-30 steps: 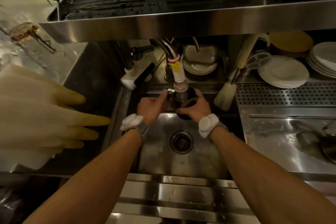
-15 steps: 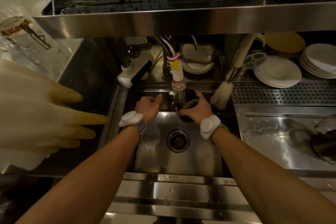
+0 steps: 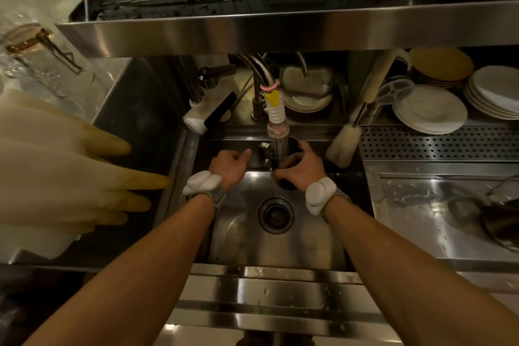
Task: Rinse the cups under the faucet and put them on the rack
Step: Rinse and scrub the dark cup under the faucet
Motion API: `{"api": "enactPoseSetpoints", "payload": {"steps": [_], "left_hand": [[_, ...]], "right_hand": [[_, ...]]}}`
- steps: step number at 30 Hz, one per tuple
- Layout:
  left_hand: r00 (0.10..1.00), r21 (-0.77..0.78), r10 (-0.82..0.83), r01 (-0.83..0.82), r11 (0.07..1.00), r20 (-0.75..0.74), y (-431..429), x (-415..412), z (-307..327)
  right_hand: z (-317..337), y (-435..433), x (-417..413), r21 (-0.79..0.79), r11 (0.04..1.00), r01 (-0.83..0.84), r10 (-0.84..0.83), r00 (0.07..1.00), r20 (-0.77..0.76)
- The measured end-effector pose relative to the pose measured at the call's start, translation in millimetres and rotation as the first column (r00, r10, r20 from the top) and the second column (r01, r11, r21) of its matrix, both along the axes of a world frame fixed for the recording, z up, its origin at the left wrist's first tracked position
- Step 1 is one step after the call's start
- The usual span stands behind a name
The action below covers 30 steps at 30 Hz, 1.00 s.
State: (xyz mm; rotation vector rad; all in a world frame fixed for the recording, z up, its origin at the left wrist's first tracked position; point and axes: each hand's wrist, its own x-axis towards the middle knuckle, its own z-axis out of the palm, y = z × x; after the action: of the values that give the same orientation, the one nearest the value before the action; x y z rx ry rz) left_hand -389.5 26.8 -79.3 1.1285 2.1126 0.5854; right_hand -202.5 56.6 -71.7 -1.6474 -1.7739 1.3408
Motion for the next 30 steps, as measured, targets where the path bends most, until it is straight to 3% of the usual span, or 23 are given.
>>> {"api": "enactPoseSetpoints", "payload": {"steps": [5,9,12,17,30], "left_hand": [[0.999,-0.036,-0.046,0.046,0.998,0.010,1.0,3.6,4.2],[0.994,-0.078,-0.105,0.104,0.992,-0.012,1.0,7.1,10.1],[0.991,-0.084,-0.126,0.122,0.989,-0.043,1.4,12.0,18.5],[0.983,-0.103,-0.178,0.173,0.980,-0.050,1.3,19.3,30.1],[0.978,-0.083,-0.207,0.204,0.975,-0.031,-5.4,19.1,39.8]], "right_hand": [[4.1,1.3,1.7,0.009,0.999,-0.043,0.042,0.995,0.090],[15.7,8.8,9.2,0.090,0.972,-0.216,0.174,0.924,0.340],[29.6,14.5,19.0,0.112,0.955,-0.273,0.204,0.884,0.421],[54.7,20.0,29.2,0.088,0.888,-0.451,0.278,0.680,0.678],[89.0,27.5,25.2,-0.004,0.815,-0.580,0.335,0.465,0.820]]}}
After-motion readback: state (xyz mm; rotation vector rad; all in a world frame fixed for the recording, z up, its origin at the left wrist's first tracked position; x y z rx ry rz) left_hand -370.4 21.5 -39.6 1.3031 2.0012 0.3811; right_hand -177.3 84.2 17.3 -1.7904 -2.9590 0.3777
